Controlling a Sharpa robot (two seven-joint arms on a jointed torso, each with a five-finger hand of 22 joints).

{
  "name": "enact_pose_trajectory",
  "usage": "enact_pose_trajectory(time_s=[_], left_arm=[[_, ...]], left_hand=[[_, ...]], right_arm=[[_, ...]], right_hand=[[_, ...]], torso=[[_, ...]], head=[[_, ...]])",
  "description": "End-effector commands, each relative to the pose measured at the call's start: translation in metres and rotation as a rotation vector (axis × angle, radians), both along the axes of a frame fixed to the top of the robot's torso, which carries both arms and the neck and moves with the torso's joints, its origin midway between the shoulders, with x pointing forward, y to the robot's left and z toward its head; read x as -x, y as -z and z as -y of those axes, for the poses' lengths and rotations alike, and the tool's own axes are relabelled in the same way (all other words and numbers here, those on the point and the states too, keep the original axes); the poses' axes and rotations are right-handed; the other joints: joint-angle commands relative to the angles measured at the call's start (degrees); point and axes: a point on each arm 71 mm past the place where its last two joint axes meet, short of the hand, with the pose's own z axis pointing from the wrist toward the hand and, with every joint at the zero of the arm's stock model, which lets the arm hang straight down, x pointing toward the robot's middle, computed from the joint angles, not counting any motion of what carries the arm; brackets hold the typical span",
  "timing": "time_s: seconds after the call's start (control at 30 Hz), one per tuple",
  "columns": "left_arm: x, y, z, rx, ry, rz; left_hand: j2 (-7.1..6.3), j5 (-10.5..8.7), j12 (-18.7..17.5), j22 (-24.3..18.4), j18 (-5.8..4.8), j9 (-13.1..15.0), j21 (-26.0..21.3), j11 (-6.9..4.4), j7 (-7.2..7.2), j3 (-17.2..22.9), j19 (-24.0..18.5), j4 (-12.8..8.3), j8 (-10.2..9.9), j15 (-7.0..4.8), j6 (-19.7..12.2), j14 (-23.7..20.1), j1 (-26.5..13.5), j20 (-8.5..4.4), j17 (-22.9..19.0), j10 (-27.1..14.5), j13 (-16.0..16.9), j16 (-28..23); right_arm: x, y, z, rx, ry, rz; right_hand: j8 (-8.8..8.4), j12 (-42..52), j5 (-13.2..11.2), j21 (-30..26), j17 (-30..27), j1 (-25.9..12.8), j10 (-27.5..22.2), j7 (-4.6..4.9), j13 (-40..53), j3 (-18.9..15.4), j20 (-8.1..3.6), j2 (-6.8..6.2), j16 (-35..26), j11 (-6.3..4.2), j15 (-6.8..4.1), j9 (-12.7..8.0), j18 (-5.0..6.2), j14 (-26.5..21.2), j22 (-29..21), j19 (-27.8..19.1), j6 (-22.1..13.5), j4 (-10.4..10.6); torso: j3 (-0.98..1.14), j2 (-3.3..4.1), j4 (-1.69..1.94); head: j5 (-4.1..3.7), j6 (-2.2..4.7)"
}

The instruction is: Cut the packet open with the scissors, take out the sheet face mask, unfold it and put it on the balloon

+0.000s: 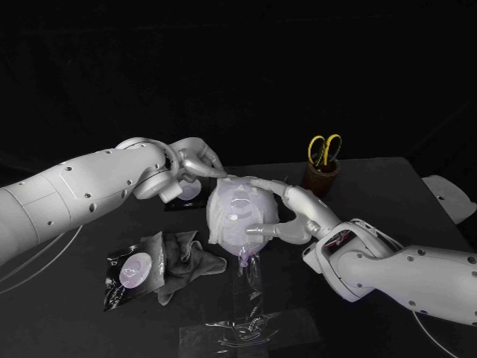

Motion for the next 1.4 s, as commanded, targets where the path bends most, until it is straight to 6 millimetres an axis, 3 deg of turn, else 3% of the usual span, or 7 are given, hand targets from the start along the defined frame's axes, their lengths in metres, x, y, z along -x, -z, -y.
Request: enact_pose_trajectory(time_s=[0.03, 0.27, 0.47, 0.77, 1.03, 1.17, 1.4], left_arm=[[0.001, 0.001, 0.0, -0.017, 0.007, -0.015], [0.0, 0.001, -0.002, -0.012, -0.012, -0.014], [-0.001, 0.001, -0.005, 0.012, -0.035, -0.028], [0.001, 0.001, -0.015, 0.038, -0.067, -0.053], [0.004, 0.0, -0.038, 0.121, -0.148, -0.045], [0.01, 0.0, -0.054, 0.17, -0.194, -0.027], [0.034, 0.004, -0.081, 0.296, -0.237, -0.013]], left_hand=[[0.0, -0.02, 0.21, 0.16, -0.7, 6.75, 0.17, -2.79, -0.62, 1.9, 0.32, -1.71, 0.39, -0.34, 0.05, 5.78, -0.54, -0.12, 15.06, 3.18, 0.24, 0.2], [-0.1, -0.83, -0.97, -0.05, -0.65, 7.09, 0.03, -3.19, -1.2, 1.23, 0.18, -1.19, 0.25, -0.71, -0.12, 5.78, -1.79, -0.22, 15.06, 2.38, -1.35, 0.2], [-0.13, -1.67, -16.0, -3.45, 0.05, 5.12, -1.72, -0.83, 1.7, -3.95, -2.55, 5.17, -4.8, 1.03, -6.79, 5.33, -9.11, 0.03, 14.03, -9.81, -20.05, -0.21], [0.29, -1.8, -17.84, -5.86, 0.62, 1.88, -3.19, 1.3, 3.8, -10.51, -4.37, 11.54, -9.11, 3.1, -8.8, 4.34, -12.32, 2.27, 11.98, -11.8, -22.21, -1.07], [2.53, -1.81, -28.4, -18.79, 3.34, -1.02, -11.23, 3.76, 6.23, -16.88, -13.99, 11.57, -12.54, 5.2, -12.1, -3.62, -10.93, 4.33, -3.44, -17.8, -29.88, -9.16], [3.27, -1.68, -30.3, -20.71, 3.62, -1.39, -12.71, 3.76, 6.2, -17.32, -14.89, 11.86, -12.38, 5.23, -11.47, -4.53, -8.47, 4.33, -5.6, -17.26, -31.74, -10.52], [3.69, -1.43, -39.56, -34.22, 5.92, -2.11, -23.01, 3.68, 6.01, -15.78, -21.98, 10.1, -10.58, 5.05, -8.48, -11.45, 1.34, 4.21, -20.46, -16.84, -39.44, -20.78]], right_arm=[[0.001, 0.003, -0.001, 0.016, -0.015, -0.018], [0.001, 0.003, -0.001, 0.016, -0.015, -0.017], [0.001, 0.003, -0.002, 0.016, -0.016, -0.017], [0.0, 0.004, -0.002, 0.017, -0.015, -0.017], [0.0, 0.005, -0.001, 0.019, -0.013, -0.019], [-0.001, 0.006, 0.0, 0.019, -0.012, -0.021], [-0.001, 0.009, 0.001, 0.019, -0.01, -0.027]], right_hand=[[0.06, 0.16, -0.24, 0.19, -0.05, 0.34, -0.35, 7.83, 0.1, 0.33, 0.17, 0.2, -0.31, 0.11, 0.01, 0.04, 0.48, -0.31, 0.06, 0.4, 0.39, 0.13], [0.06, 0.15, -0.24, 0.2, -0.11, 0.35, -0.45, 7.83, 0.09, 0.33, 0.17, 0.17, -0.37, 0.12, 0.03, 0.04, 0.46, -0.47, 0.06, 0.41, 0.45, 0.13], [0.04, 0.13, -0.24, 0.21, -0.16, 0.35, -0.58, 7.83, 0.08, 0.32, 0.17, 0.13, -0.43, 0.14, 0.05, -0.01, 0.45, -0.62, 0.07, 0.44, 0.36, 0.14], [0.04, 0.13, -0.24, 0.21, -0.16, 0.35, -0.58, 7.83, 0.08, 0.32, 0.17, 0.13, -0.43, 0.14, 0.05, -0.01, 0.45, -0.62, 0.07, 0.44, 0.36, 0.14], [0.04, 0.13, -0.24, 0.21, -0.16, 0.35, -0.58, 7.83, 0.08, 0.32, 0.17, 0.13, -0.43, 0.14, 0.05, -0.01, 0.45, -0.62, 0.07, 0.44, 0.36, 0.14], [0.02, 0.13, -0.24, 0.22, -0.21, 0.37, -0.64, 7.81, 0.08, 0.37, 0.17, 0.2, -0.49, 0.16, 0.07, -0.05, 0.42, -0.73, 0.06, 0.45, 0.34, 0.14], [0.0, 0.14, -0.24, 0.23, -0.27, 0.43, -0.73, 7.81, 0.08, 0.51, 0.17, 0.46, -0.56, 0.17, 0.1, -0.09, 0.38, -0.85, 0.04, 0.47, 0.35, 0.12]], torso=[[0.01, -0.02, -0.01], [0.04, 0.0, 0.01], [0.01, -0.02, 0.0], [0.03, -0.08, 0.06], [-0.01, -0.15, 0.01], [0.0, -0.17, 0.08], [0.05, -0.2, 0.11]], head=[[0.08, -0.04], [0.17, -0.12], [0.31, -0.18], [0.79, -0.41], [1.53, -0.65], [2.08, -0.86], [3.14, -1.45]])
